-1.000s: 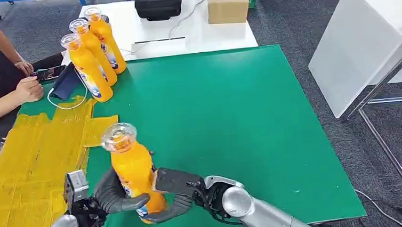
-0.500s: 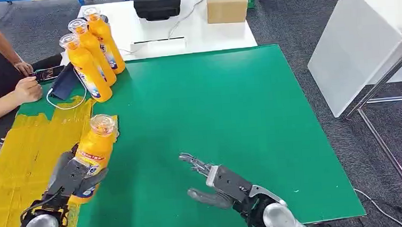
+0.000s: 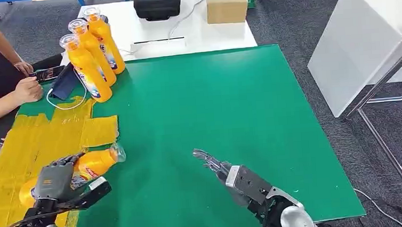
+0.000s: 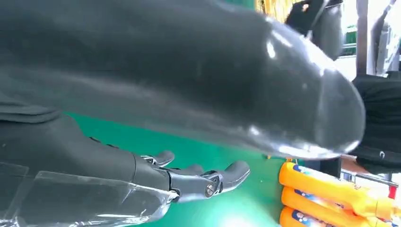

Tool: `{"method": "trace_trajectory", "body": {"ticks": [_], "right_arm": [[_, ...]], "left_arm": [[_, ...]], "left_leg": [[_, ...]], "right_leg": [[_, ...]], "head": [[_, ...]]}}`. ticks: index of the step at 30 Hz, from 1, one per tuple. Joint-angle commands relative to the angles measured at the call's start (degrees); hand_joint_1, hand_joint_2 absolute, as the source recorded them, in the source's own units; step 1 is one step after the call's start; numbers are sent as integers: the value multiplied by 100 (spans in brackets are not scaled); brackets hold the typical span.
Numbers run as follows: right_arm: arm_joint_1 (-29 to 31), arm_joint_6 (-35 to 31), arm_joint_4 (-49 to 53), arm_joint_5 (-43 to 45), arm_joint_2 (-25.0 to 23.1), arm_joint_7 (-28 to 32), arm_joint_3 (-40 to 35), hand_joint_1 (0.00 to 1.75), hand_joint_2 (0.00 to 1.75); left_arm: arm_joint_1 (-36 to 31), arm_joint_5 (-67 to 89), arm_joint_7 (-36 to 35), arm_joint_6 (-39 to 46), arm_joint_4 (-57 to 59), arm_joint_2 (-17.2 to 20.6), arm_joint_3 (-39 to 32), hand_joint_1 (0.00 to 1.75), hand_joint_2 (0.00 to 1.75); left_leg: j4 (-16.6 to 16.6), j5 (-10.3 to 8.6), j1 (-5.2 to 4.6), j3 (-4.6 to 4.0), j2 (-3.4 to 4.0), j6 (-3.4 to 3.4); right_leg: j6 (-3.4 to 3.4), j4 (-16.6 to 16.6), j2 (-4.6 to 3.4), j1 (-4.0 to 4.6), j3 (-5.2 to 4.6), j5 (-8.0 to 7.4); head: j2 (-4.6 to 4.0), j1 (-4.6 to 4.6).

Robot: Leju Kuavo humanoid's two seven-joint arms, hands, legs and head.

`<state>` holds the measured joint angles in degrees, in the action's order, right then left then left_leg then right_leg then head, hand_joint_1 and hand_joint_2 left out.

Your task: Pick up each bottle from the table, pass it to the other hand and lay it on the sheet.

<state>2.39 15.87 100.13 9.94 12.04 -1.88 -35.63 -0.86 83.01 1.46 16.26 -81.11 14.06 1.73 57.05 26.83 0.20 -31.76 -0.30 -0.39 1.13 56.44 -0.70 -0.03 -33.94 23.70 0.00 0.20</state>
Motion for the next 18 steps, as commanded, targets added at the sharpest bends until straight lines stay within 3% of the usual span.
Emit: {"method": "trace_trajectory", "body": {"ticks": [1,4,5,6,12,18], "right_arm": [[114,29,-35,40,157,-2,3,0,0],[222,77,-139,103,164,21,-51,0,0],[284,105,-208,143,163,38,-87,0,0],[304,113,-245,147,153,40,-93,0,0],[192,122,-247,141,142,60,-80,0,0],[-174,26,9,-16,245,53,31,0,0]], "left_arm": [[-375,124,138,-289,971,365,664,175,175],[-525,-6,594,-796,1419,774,1180,175,175],[-592,-188,813,-923,1619,980,1353,164,175],[-612,-307,809,-991,1747,968,1299,0,0],[-523,-541,779,-645,1388,857,1246,0,0],[-173,-388,221,677,318,-71,523,0,0]], "left_leg": [[-6,2,-2,15,-5,1],[-8,0,-4,16,-7,1],[-9,2,-1,20,-5,3],[-8,1,-2,18,-2,3],[-20,1,0,41,9,5],[-10,0,-2,36,-13,0]], "right_leg": [[3,-5,12,-2,17,5],[2,-5,13,-4,17,4],[1,-7,12,-1,23,4],[0,-5,7,-2,18,3],[0,-14,-9,-2,43,-4],[4,-7,14,-2,40,3]], "head": [[0,2],[0,0],[0,2],[0,2],[0,-2],[0,0]]}}
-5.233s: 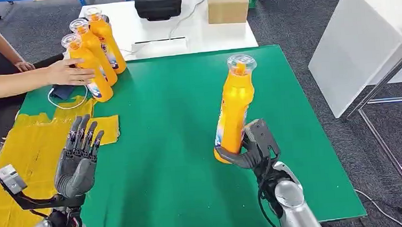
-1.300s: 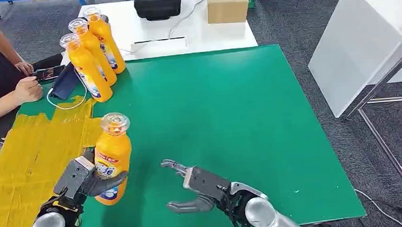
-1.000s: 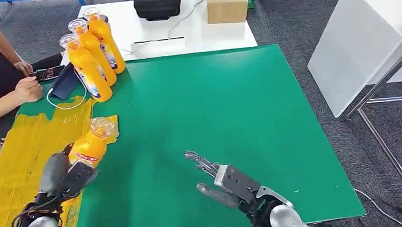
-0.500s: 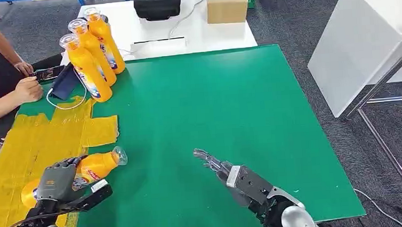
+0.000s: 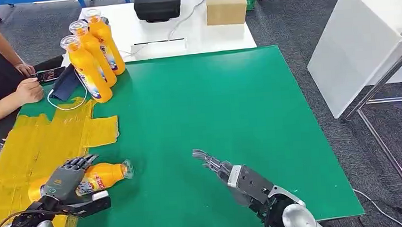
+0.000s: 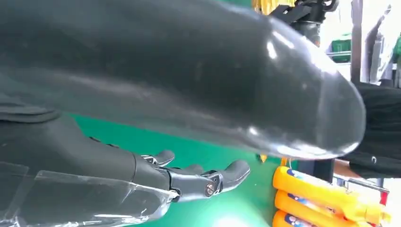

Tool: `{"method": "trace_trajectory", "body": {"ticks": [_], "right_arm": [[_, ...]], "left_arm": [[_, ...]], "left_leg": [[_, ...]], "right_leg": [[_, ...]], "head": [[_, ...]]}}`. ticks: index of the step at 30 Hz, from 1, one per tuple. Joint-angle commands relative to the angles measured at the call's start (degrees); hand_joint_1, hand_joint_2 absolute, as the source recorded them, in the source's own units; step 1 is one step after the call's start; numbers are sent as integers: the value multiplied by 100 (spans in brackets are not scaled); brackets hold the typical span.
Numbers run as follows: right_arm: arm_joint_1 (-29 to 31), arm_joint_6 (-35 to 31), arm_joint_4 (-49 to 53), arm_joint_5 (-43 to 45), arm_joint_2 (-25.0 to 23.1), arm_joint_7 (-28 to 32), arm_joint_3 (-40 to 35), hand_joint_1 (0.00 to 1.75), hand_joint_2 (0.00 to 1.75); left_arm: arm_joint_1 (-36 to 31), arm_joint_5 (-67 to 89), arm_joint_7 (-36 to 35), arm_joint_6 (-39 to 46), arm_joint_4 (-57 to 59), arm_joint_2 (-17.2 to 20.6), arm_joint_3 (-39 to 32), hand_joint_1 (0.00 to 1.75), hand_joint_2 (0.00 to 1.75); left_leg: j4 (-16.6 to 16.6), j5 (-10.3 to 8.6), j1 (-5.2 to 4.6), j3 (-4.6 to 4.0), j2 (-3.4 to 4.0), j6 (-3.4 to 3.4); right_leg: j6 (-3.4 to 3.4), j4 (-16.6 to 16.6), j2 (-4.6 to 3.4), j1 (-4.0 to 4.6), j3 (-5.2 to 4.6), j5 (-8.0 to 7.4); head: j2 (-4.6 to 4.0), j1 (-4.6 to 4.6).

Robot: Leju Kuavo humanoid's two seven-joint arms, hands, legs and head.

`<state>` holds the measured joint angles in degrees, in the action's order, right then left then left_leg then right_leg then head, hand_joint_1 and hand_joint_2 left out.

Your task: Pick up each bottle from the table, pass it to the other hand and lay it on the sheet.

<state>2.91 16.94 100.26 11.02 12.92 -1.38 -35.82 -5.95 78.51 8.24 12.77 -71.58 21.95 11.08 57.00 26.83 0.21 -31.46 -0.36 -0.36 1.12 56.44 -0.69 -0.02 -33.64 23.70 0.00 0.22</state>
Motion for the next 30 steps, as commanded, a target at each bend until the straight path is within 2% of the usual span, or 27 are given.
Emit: {"method": "trace_trajectory", "body": {"ticks": [1,6,7,9,11,15,16,20,21,22,23,24,25,27,28,30], "right_arm": [[-289,-84,36,-148,174,11,64,0,0],[-333,-81,65,-171,188,25,66,0,0],[-402,-72,89,-182,194,12,89,0,0],[-470,-27,40,-179,151,121,88,0,0],[-310,15,-417,-372,-55,311,-6,0,0],[-469,-42,-324,-699,-92,564,9,0,0],[-526,-117,-271,-795,-117,639,56,0,0],[-585,-127,-209,-817,-115,654,56,0,0],[-653,-242,-139,-983,-170,700,142,0,0],[-892,-877,183,-1733,-224,707,279,0,0],[-1077,-1462,584,-2766,-266,653,383,0,0],[-1170,-1922,936,-4032,-331,471,389,0,0],[-1164,-1951,1047,-4341,-430,455,458,0,0],[-1127,-1966,1057,-4529,-588,464,560,0,0],[-1132,-2292,1053,-4914,-704,668,640,0,0],[-1171,-3497,1034,-5700,-970,1242,685,0,0]], "left_arm": [[370,-110,-419,1158,-780,-983,-496,0,0],[412,-358,-317,1336,-928,-1085,-596,0,0],[477,-1077,42,1739,-1116,-1323,-797,0,0],[543,-1828,349,1925,-1503,-1639,-1005,0,0],[435,-2563,464,1745,-1743,-1890,-1152,0,0],[361,-4122,752,1219,-2066,-2213,-1359,0,0],[388,-4486,761,980,-2139,-2268,-1368,0,0],[444,-4494,760,978,-2203,-2299,-1377,0,0],[483,-4977,787,600,-2282,-2338,-1398,0,0],[652,-6314,858,-681,-2547,-2403,-1349,0,0],[862,-6821,762,-1761,-2816,-2304,-1156,0,0],[1118,-6679,799,-2201,-3139,-2367,-952,0,0],[1273,-6850,801,-2769,-3288,-2312,-668,0,0],[1437,-6899,800,-2963,-3395,-2318,-340,0,0],[1466,-6966,926,-3066,-3460,-2262,-110,0,0],[1492,-6765,1265,-2727,-3692,-2451,256,0,0]], "left_leg": [[-5,2,-2,7,-6,-3],[-2,6,-4,0,-7,-4],[-2,4,-3,-6,-2,-3],[1,5,-1,-10,-5,-3],[1,7,0,-8,-11,-3],[3,3,2,-18,-11,-1],[2,5,3,-16,-12,-2],[1,8,2,-11,0,0],[0,4,-2,-18,-2,-1],[-1,7,-1,-12,0,0],[-1,10,1,-6,1,0],[3,13,-2,-12,1,0],[8,19,-1,-15,4,0],[14,22,-4,-17,9,-2],[7,12,-6,-26,9,-2],[7,24,-1,-13,10,-2]], "right_leg": [[7,-9,17,-2,13,4],[7,-7,12,-4,8,8],[4,-4,6,-5,0,5],[5,-5,9,-4,-3,4],[7,-9,21,-2,1,7],[4,-9,20,1,-8,3],[5,-11,23,2,-4,5],[3,-8,11,2,-5,6],[2,-6,11,-2,-13,4],[3,-8,10,0,-6,6],[3,-9,10,1,0,8],[4,-2,10,-1,-7,13],[4,3,8,-1,-12,17],[5,9,2,-4,-18,19],[5,3,-1,-5,-25,9],[7,-1,3,-1,-8,18]], "head": [[0,-2],[0,0],[0,-2],[0,-2],[0,0],[0,-2],[0,2],[0,-2],[0,-2],[0,0],[0,-2],[0,-2],[0,-2],[0,-2],[0,-2],[0,-4]]}}
